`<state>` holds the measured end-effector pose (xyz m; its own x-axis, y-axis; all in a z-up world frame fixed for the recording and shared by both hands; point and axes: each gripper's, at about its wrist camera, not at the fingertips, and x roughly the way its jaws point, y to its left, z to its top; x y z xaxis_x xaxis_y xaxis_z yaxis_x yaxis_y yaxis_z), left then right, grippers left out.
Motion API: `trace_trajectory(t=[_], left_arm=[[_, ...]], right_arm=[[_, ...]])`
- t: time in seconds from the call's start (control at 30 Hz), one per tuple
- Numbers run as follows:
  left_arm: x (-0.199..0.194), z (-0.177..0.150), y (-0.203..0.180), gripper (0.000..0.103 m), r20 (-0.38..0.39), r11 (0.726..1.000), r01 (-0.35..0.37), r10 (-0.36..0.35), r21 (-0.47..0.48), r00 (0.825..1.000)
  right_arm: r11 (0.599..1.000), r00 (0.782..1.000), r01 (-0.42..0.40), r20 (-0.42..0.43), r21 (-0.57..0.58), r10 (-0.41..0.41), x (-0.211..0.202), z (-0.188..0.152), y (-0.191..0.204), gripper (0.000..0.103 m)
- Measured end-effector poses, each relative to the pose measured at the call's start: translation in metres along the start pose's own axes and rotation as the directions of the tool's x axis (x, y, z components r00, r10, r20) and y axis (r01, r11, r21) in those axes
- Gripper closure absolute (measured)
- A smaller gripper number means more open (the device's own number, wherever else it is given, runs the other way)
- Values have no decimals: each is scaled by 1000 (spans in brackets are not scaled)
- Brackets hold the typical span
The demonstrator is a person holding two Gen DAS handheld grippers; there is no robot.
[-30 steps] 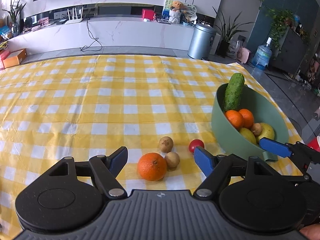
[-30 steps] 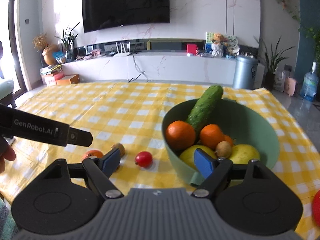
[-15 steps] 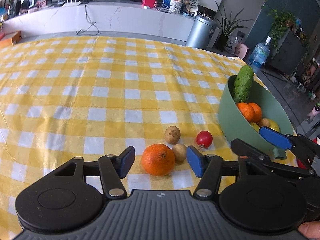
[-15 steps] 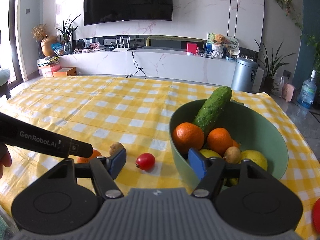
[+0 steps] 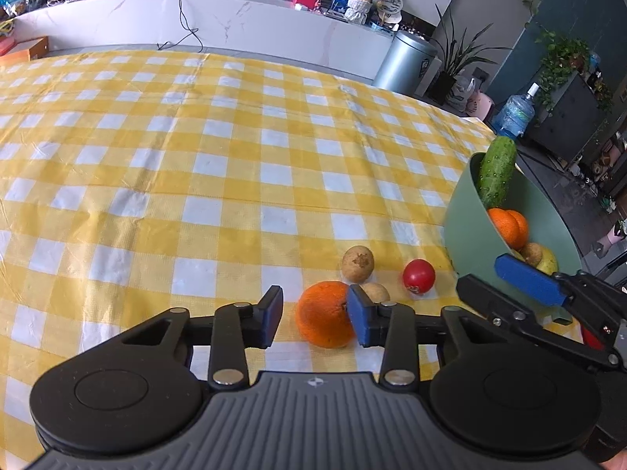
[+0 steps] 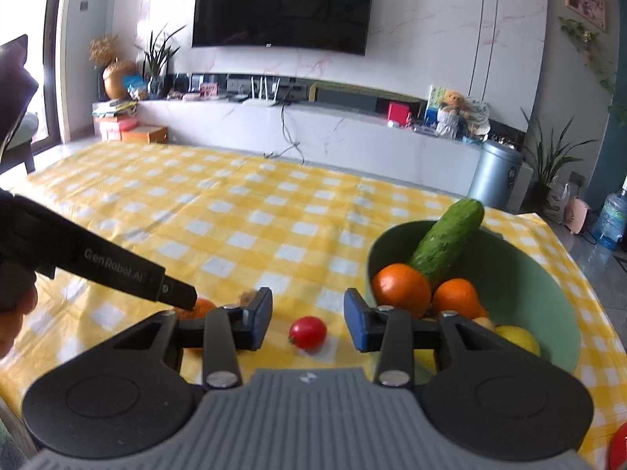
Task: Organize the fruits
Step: 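Move the left tool to the last orange while the right tool approaches a brown kiwi, then grasp the orange with the left tool while the right tool grasps the brown kiwi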
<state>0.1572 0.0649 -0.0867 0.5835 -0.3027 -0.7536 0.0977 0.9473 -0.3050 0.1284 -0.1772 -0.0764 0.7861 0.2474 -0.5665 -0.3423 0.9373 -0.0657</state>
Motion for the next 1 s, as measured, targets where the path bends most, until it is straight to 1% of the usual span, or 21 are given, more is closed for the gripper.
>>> trace_trajectory(t=[0.17, 0.27, 0.37, 0.43, 0.5, 0.6, 0.67, 0.7, 0.77, 0.83, 0.9, 1.0], left_arm=[[3, -1, 0, 61, 0, 1000, 23, -23, 13, 1000], [6, -1, -1, 63, -8, 999, 37, -37, 25, 999], [9, -2, -6, 63, -31, 997, 52, -51, 47, 998], [10, -4, -10, 63, -31, 996, 39, -37, 81, 999], [11, -4, -12, 63, -29, 995, 37, -35, 90, 999], [14, -4, -11, 59, -32, 996, 44, -41, 84, 999], [19, -4, -7, 49, -53, 996, 63, -60, 58, 997], [22, -5, -5, 48, -63, 996, 76, -73, 40, 995], [25, -5, -3, 48, -73, 995, 94, -92, 16, 993], [25, -5, -5, 49, -72, 995, 93, -91, 26, 993], [25, -5, -7, 55, -76, 994, 100, -97, 35, 992], [23, -7, -9, 56, -69, 995, 91, -88, 49, 994]], right_arm=[[1000, 996, -28, -79, 4, 28, 17, -2, 3, 66], [999, 992, -38, -123, 4, 38, 25, -4, 3, 69], [999, 988, -45, -146, 21, 48, 30, -5, 1, 70], [998, 986, -53, -157, 33, 57, 33, -5, 0, 70], [997, 984, -62, -167, 38, 68, 35, -6, 0, 70], [997, 981, -75, -178, 36, 80, 38, -7, 2, 70], [996, 979, -86, -182, 35, 91, 40, -7, 3, 70], [995, 978, -91, -185, 35, 96, 41, -7, 3, 70], [995, 977, -98, -188, 36, 103, 42, -7, 4, 70], [993, 975, -107, -190, 41, 113, 43, -7, 4, 70], [992, 974, -116, -192, 46, 122, 45, -7, 4, 70], [991, 971, -127, -196, 49, 134, 48, -7, 6, 70]])
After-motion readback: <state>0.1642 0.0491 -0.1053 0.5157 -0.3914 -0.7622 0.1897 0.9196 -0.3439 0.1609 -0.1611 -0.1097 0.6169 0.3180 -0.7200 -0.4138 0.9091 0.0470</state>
